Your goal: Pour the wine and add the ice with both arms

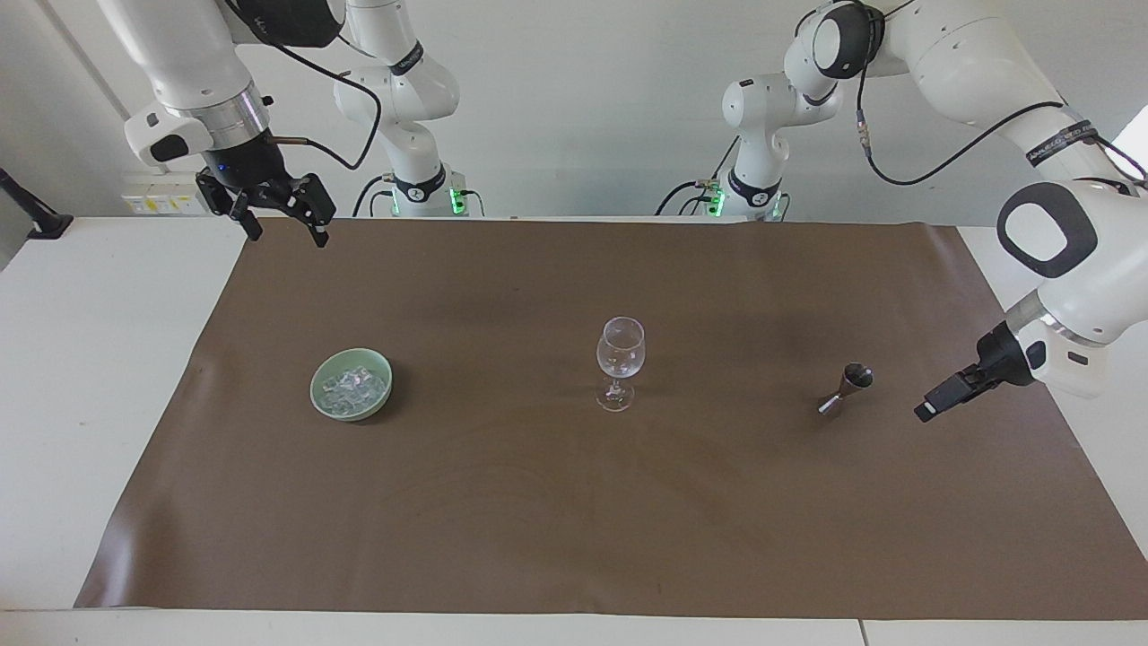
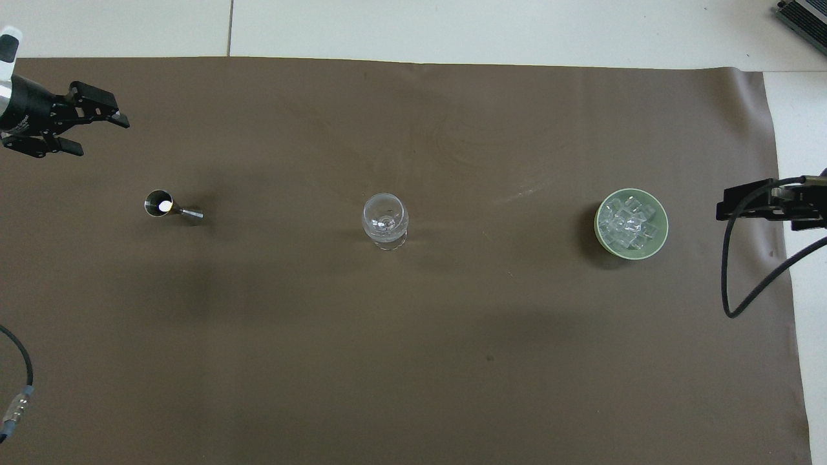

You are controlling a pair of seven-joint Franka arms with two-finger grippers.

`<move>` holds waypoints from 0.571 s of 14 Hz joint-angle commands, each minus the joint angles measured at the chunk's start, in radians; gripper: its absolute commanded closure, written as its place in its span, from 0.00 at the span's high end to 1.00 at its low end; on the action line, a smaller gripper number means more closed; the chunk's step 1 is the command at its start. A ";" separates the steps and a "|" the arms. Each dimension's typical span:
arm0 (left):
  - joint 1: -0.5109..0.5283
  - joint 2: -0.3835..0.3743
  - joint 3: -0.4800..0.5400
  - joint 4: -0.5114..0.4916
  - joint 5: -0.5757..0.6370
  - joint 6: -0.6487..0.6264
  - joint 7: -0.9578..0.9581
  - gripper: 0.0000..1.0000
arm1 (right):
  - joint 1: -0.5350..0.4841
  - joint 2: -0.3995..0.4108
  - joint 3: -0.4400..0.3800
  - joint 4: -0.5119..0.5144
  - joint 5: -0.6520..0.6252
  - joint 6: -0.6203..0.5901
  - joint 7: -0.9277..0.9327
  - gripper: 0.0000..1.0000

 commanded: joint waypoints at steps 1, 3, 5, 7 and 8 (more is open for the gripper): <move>0.052 -0.029 -0.007 -0.058 -0.050 0.012 -0.021 1.00 | -0.008 -0.023 0.003 -0.025 0.026 -0.002 -0.021 1.00; 0.055 -0.047 -0.005 -0.099 -0.082 0.023 -0.073 1.00 | -0.008 -0.025 0.003 -0.025 0.026 -0.002 -0.021 1.00; 0.057 -0.058 -0.005 -0.121 -0.097 0.025 -0.107 1.00 | -0.008 -0.025 0.003 -0.025 0.026 -0.002 -0.021 1.00; 0.070 -0.077 -0.005 -0.166 -0.148 0.028 -0.123 1.00 | -0.008 -0.025 0.003 -0.025 0.026 -0.002 -0.021 1.00; 0.082 -0.089 -0.005 -0.186 -0.166 0.029 -0.127 1.00 | -0.008 -0.023 0.003 -0.025 0.026 -0.002 -0.021 1.00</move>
